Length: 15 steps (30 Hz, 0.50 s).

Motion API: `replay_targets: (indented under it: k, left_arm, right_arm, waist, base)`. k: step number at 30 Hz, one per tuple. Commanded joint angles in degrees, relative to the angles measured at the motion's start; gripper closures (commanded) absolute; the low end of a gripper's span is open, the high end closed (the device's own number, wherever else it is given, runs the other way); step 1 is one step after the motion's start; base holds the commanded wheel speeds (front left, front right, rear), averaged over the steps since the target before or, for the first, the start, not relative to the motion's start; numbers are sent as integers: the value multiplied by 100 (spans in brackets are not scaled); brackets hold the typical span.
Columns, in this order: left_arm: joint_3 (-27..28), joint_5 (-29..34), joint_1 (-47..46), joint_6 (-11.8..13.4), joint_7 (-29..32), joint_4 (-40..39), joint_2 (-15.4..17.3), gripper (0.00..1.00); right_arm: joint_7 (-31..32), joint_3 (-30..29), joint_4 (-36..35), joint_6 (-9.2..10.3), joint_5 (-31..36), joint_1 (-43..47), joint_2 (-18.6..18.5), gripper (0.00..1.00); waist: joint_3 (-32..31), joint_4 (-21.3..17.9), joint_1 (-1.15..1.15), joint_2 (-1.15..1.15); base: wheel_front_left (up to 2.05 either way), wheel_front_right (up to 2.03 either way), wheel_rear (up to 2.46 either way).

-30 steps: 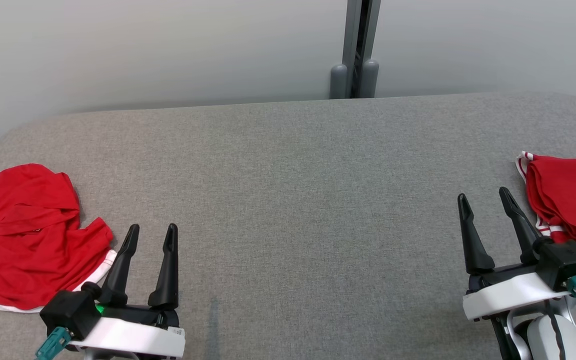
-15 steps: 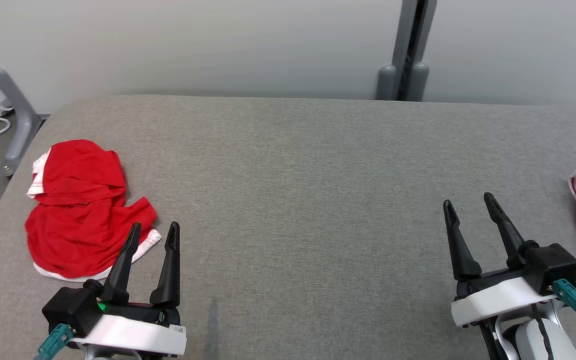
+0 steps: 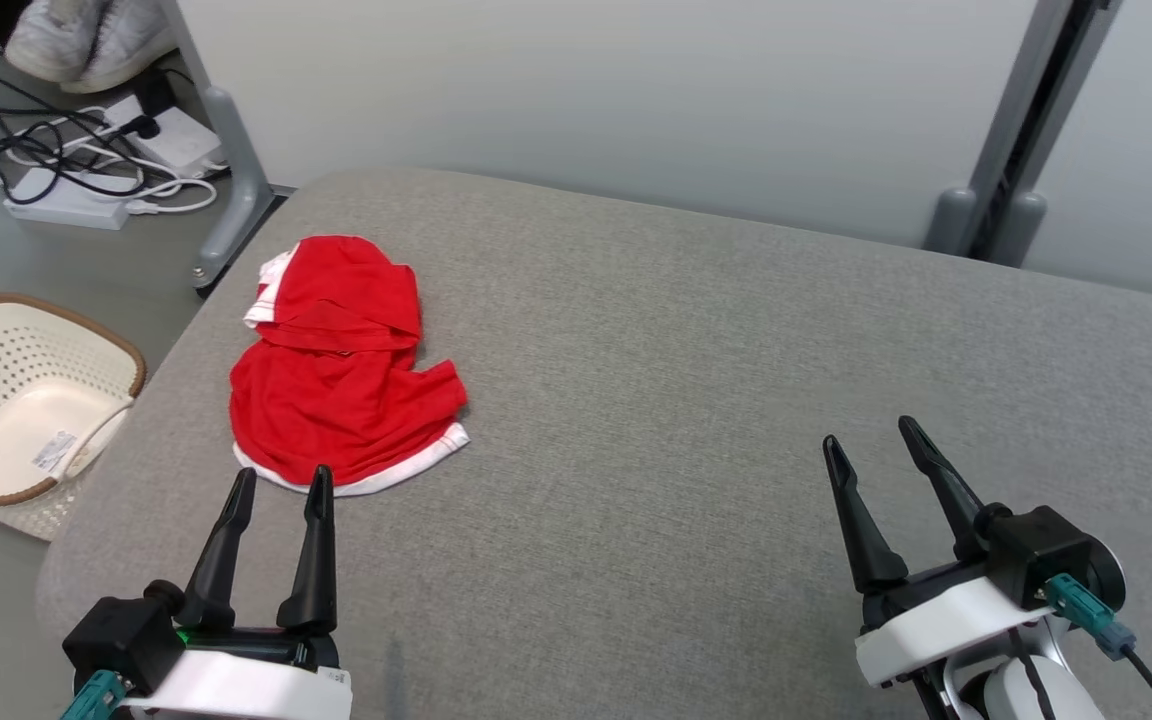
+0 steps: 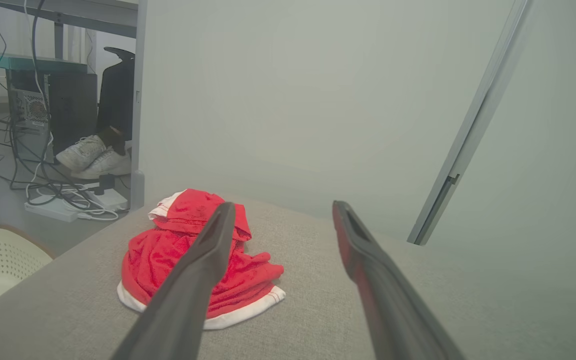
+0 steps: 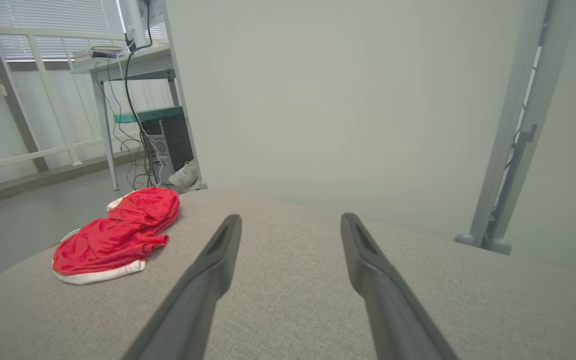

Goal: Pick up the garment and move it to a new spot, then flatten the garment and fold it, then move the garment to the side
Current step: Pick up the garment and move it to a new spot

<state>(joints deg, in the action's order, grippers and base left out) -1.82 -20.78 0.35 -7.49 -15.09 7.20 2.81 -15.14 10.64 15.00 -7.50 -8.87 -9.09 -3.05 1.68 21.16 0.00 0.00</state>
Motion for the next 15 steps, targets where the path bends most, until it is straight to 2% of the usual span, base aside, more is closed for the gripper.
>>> replay_targets:
  k: [1,8,15]
  left_arm:
    - [43,27,48,7,1,-6,21,0]
    - [117,75,154,9,1,-44,21,0]
    - [304,17,249,45,2,-203,23,0]
  right_arm:
    - [-8,25,4,2,-31,54,-23,0]
    - [-8,134,53,2,-100,91,-17,0]
    - [-8,445,191,2,-189,-156,-28,0]
  waist:
    - [-100,251,0,0]
    - [-196,624,0,0]
    - [-116,721,0,0]
  base:
    - [0,0,0]
    - [0,0,0]
    - [0,0,0]
